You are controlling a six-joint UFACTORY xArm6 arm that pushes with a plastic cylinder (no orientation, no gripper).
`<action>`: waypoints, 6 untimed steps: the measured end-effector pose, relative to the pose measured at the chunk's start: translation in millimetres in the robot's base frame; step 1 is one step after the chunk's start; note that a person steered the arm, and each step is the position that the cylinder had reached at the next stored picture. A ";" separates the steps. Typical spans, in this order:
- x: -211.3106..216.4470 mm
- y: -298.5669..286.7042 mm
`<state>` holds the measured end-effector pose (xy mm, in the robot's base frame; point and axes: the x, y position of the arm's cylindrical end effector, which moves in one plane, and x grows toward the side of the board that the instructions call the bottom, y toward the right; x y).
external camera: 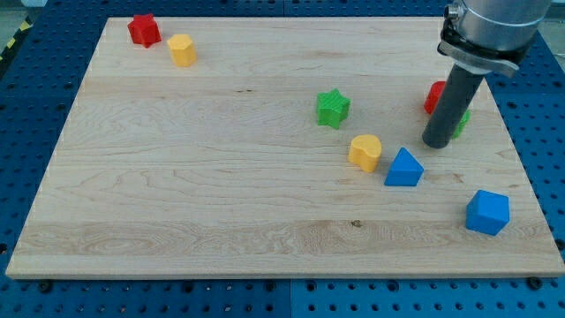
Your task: Move the yellow heart left to the blue triangle
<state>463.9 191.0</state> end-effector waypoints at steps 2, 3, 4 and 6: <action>2.2 -13.8; 0.9 -28.9; 0.9 -75.1; -5.6 -165.9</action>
